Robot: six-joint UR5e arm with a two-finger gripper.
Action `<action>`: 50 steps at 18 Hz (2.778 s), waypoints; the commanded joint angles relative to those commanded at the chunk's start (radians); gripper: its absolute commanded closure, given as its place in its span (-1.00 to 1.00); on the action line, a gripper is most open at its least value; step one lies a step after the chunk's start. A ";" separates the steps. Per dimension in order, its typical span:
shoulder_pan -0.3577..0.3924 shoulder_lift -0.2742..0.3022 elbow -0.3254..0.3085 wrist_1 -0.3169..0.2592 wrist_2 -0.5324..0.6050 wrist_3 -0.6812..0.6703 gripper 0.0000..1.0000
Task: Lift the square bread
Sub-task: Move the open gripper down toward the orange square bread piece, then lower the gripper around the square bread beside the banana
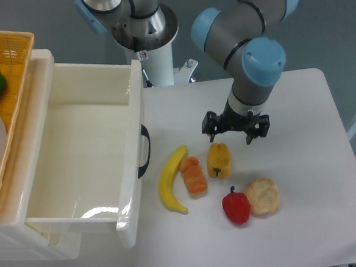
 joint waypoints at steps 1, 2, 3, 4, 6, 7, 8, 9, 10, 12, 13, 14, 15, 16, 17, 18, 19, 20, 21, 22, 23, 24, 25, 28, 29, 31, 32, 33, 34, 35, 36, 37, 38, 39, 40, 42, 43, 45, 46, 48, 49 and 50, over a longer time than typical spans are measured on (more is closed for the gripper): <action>-0.008 -0.011 0.006 0.000 -0.002 0.000 -1.00; -0.012 -0.018 0.008 0.000 -0.002 0.000 -1.00; -0.015 -0.032 0.011 0.002 -0.002 -0.002 -1.00; -0.021 -0.038 0.012 0.002 -0.002 -0.002 -1.00; -0.031 -0.049 0.012 0.005 -0.005 0.000 -1.00; -0.034 -0.055 0.017 0.011 -0.021 0.000 -1.00; -0.040 -0.066 0.021 0.017 -0.041 0.000 -1.00; -0.044 -0.069 0.022 0.018 -0.052 -0.003 -1.00; -0.049 -0.075 0.022 0.020 -0.055 -0.014 -1.00; -0.057 -0.095 0.032 0.021 -0.066 -0.029 -1.00; -0.064 -0.106 0.040 0.028 -0.071 -0.034 -1.00; -0.074 -0.112 0.041 0.035 -0.074 -0.047 -1.00; -0.080 -0.118 0.041 0.047 -0.075 -0.066 -1.00; -0.087 -0.126 0.041 0.055 -0.075 -0.083 -1.00; -0.097 -0.135 0.043 0.063 -0.075 -0.092 -1.00; -0.098 -0.141 0.043 0.069 -0.074 -0.097 -1.00; -0.100 -0.144 0.041 0.069 -0.074 -0.095 -1.00; -0.107 -0.146 0.040 0.071 -0.074 -0.095 -1.00; -0.112 -0.147 0.038 0.069 -0.074 -0.097 -1.00; -0.114 -0.147 0.032 0.069 -0.074 -0.097 -1.00; -0.120 -0.150 0.028 0.071 -0.074 -0.097 -1.00; -0.124 -0.153 0.026 0.069 -0.072 -0.097 -1.00; -0.124 -0.153 0.025 0.069 -0.072 -0.097 -1.00; -0.129 -0.163 0.017 0.071 -0.071 -0.097 -1.00; -0.132 -0.167 0.017 0.071 -0.069 -0.097 -1.00; -0.132 -0.173 0.017 0.071 -0.069 -0.097 -1.00; -0.133 -0.173 0.017 0.071 -0.069 -0.095 -1.00; -0.132 -0.176 0.017 0.071 -0.069 -0.095 -1.00; -0.132 -0.176 0.017 0.074 -0.068 -0.095 -1.00; -0.133 -0.176 0.017 0.074 -0.067 -0.095 -1.00; -0.133 -0.176 0.015 0.075 -0.067 -0.095 -1.00; -0.133 -0.176 0.015 0.075 -0.067 -0.095 -1.00; -0.132 -0.180 0.015 0.075 -0.067 -0.094 -1.00; -0.132 -0.183 0.017 0.077 -0.066 -0.092 -1.00; -0.133 -0.186 0.026 0.077 -0.060 -0.091 -1.00; -0.133 -0.193 0.029 0.081 -0.048 -0.091 -1.00; -0.133 -0.195 0.028 0.081 -0.040 -0.092 -1.00; -0.133 -0.196 0.028 0.081 -0.035 -0.092 -1.00; -0.133 -0.196 0.028 0.081 -0.034 -0.092 -1.00; -0.133 -0.196 0.025 0.081 -0.034 -0.094 -0.97; -0.133 -0.196 0.025 0.081 -0.032 -0.095 -0.91; -0.137 -0.196 0.023 0.081 -0.032 -0.095 -0.86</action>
